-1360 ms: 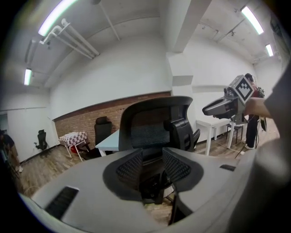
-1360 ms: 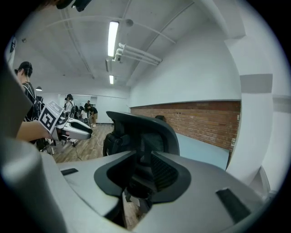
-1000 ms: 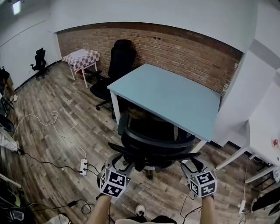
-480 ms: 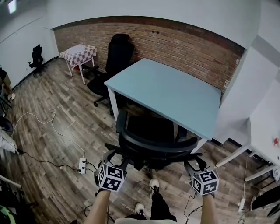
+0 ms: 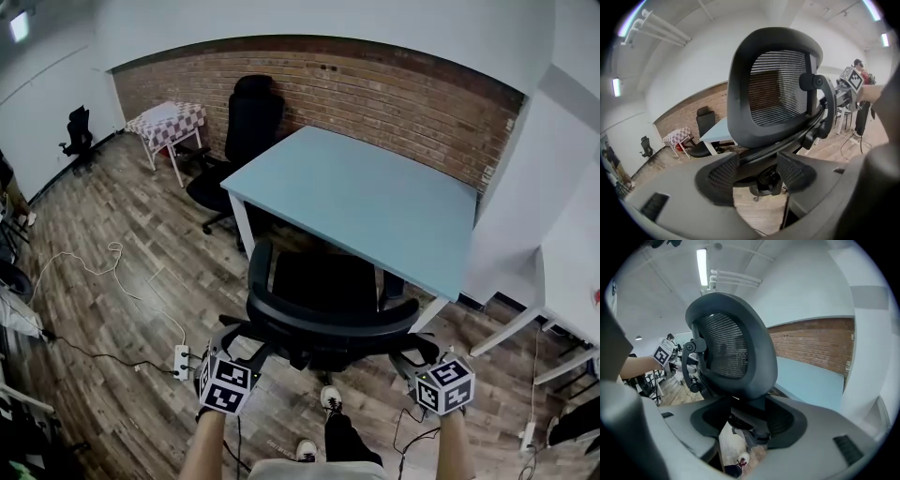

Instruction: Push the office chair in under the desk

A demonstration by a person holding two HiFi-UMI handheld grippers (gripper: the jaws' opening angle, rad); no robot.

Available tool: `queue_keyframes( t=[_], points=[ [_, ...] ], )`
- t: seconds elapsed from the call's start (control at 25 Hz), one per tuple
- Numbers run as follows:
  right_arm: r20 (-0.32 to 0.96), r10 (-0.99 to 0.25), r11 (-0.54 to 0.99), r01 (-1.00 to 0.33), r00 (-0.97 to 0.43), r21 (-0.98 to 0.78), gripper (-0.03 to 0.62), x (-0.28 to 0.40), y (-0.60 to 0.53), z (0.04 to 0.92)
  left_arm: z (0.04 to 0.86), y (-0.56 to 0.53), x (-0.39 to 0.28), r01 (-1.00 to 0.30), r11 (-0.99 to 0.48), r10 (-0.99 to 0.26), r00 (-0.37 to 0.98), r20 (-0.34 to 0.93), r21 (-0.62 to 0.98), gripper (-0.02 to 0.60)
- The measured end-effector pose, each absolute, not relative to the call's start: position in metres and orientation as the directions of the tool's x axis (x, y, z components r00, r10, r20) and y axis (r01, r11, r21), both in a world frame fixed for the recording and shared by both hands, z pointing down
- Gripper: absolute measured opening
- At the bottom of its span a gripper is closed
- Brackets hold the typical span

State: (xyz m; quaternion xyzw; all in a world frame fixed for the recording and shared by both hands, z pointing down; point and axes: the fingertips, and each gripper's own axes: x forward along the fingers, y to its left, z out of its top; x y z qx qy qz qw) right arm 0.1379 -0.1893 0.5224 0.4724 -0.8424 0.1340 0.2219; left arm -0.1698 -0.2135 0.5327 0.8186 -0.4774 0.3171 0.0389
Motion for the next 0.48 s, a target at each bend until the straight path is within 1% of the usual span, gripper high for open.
queue_keyframes(
  t=[0.2,0.48],
  points=[
    [0.479,-0.749,0.510,-0.860,-0.458,-0.023,0.249,0.1422,-0.1905,0.5234,0.5330,-0.2151,-0.1654,-0.800,-0.548,-0.762,0.358,0.539,-0.244,0.298],
    [0.472,-0.752,0.509,-0.860,-0.461,-0.031,0.249,0.1426,-0.1994,0.5242,0.5332,-0.2219,-0.1641,-0.804,-0.535,-0.770,0.335,0.543,-0.261,0.291]
  ],
)
